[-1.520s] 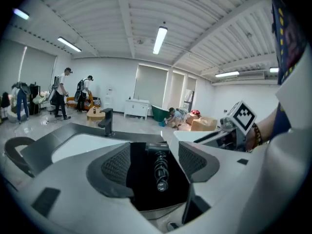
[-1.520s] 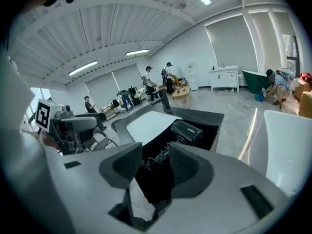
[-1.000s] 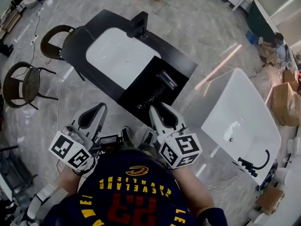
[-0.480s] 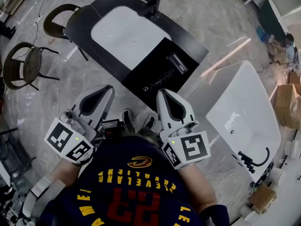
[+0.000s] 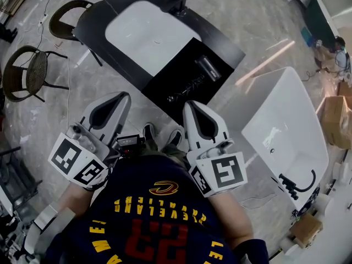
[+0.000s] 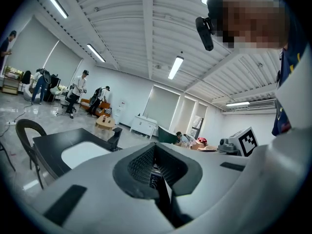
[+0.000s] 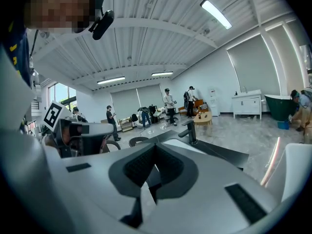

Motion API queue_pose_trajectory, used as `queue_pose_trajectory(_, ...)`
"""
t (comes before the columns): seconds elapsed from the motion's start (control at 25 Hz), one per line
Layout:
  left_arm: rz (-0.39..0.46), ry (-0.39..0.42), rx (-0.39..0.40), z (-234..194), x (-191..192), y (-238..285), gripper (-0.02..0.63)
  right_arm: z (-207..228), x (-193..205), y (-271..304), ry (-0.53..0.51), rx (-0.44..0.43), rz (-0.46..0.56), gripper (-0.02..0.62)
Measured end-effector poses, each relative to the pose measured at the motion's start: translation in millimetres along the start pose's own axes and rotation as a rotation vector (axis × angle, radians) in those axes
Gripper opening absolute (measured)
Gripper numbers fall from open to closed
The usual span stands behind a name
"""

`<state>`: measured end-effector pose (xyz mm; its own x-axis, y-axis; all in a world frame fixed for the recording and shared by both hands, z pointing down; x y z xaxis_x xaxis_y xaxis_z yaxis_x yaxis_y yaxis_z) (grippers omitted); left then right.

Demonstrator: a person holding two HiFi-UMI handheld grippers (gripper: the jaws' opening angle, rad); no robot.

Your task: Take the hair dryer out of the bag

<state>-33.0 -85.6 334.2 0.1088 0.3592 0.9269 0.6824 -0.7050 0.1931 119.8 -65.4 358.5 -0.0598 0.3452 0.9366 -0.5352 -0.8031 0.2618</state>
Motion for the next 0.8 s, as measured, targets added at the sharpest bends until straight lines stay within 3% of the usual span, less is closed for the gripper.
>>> queue_pose_trajectory(0.8,-0.013,0.0,0.002,-1.4,4.8,0.9,0.003,-4.1,2.2,-1.0,-0.008,-0.001,0.001,0.009)
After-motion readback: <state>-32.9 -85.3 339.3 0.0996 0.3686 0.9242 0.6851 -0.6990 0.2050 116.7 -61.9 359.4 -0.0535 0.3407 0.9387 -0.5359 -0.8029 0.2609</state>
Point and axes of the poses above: the fingertips, and each gripper's own axes: y forward along the fingers, z to its right, x out of its underside, the point moved 2 cm from there along -y, backward along the fingers, and after that the axes turned 6 degrees about -x, right-handed, at the moved point
